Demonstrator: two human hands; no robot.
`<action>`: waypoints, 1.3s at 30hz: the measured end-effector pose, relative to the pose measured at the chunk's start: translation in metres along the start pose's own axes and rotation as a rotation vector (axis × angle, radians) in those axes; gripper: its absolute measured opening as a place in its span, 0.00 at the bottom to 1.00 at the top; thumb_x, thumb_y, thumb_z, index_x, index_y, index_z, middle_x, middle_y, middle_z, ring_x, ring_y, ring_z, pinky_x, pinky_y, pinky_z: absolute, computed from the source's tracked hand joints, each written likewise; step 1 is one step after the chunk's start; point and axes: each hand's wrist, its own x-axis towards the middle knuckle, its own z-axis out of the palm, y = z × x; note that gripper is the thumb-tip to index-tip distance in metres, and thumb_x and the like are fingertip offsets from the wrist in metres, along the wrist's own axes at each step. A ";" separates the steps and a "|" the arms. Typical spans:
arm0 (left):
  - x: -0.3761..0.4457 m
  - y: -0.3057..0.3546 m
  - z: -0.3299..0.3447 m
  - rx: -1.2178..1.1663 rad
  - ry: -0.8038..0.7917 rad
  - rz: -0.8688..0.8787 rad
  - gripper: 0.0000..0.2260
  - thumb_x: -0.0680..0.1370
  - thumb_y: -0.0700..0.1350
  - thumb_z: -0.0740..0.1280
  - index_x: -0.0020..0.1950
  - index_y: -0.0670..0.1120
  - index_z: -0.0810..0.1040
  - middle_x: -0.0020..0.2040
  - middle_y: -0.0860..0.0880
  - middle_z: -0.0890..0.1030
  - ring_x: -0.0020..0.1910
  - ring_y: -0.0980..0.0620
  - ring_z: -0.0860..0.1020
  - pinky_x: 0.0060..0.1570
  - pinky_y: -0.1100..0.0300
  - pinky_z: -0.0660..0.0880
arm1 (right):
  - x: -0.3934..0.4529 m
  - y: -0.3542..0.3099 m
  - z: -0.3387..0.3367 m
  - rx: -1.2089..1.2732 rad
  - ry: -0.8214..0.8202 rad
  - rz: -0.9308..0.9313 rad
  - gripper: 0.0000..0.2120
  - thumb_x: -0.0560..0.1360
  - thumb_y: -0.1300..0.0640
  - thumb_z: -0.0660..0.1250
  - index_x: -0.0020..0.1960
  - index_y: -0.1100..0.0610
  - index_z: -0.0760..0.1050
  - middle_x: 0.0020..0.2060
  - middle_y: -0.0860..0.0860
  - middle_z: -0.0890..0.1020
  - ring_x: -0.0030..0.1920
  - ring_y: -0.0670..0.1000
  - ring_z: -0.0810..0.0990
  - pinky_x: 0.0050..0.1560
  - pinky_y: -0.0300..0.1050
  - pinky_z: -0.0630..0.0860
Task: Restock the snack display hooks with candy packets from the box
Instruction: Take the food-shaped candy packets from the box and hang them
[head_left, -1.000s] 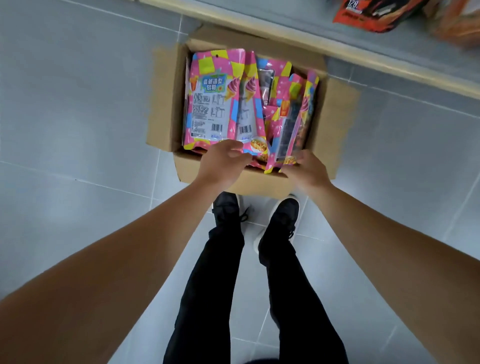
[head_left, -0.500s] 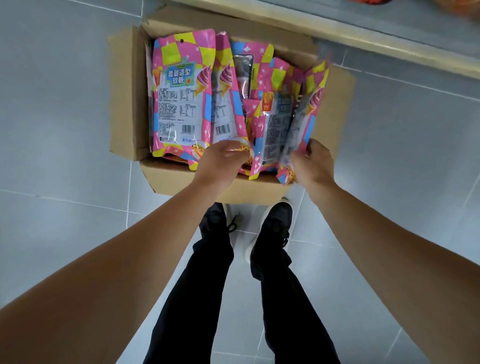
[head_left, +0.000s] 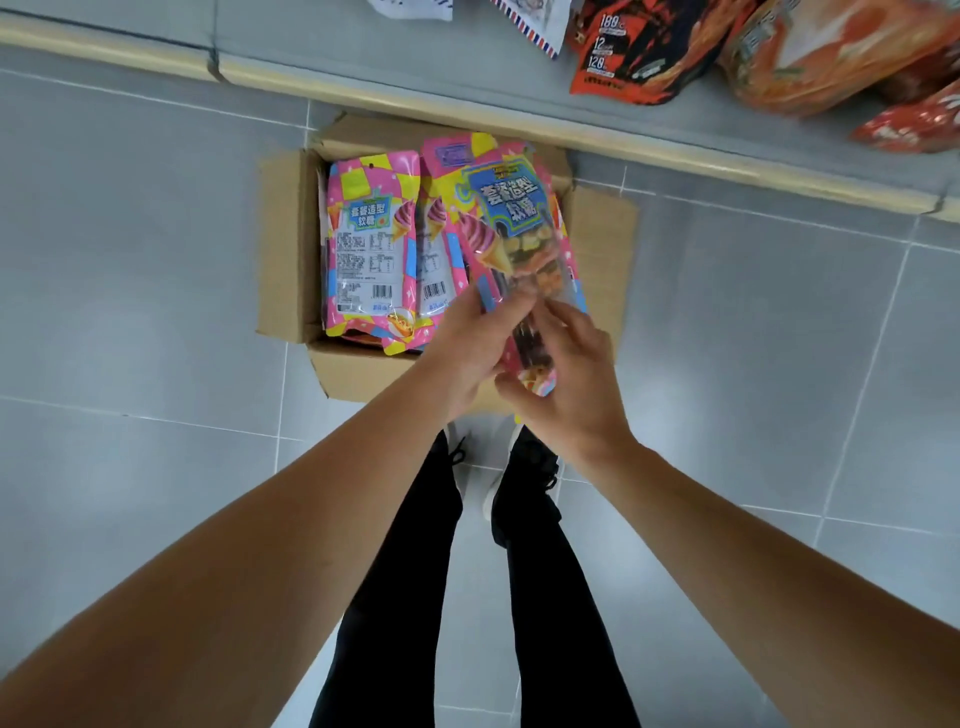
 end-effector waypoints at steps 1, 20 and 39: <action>-0.007 0.003 -0.005 -0.021 0.057 0.006 0.09 0.81 0.49 0.65 0.57 0.47 0.79 0.49 0.44 0.84 0.45 0.46 0.84 0.40 0.53 0.80 | -0.003 -0.008 -0.004 -0.008 -0.004 -0.044 0.33 0.68 0.47 0.67 0.72 0.55 0.71 0.64 0.53 0.76 0.63 0.55 0.76 0.63 0.54 0.73; -0.234 0.183 -0.047 -0.054 0.045 0.179 0.06 0.82 0.42 0.62 0.51 0.45 0.80 0.43 0.45 0.84 0.45 0.42 0.82 0.46 0.47 0.81 | -0.030 -0.226 -0.213 0.739 0.173 0.306 0.09 0.62 0.51 0.70 0.38 0.55 0.83 0.39 0.54 0.86 0.47 0.61 0.85 0.55 0.64 0.78; -0.478 0.435 0.040 0.023 -0.203 0.798 0.30 0.68 0.54 0.75 0.66 0.43 0.75 0.63 0.44 0.80 0.65 0.43 0.76 0.65 0.40 0.71 | -0.155 -0.460 -0.500 0.756 0.559 -0.151 0.29 0.57 0.44 0.74 0.51 0.62 0.80 0.51 0.62 0.83 0.56 0.65 0.81 0.62 0.67 0.74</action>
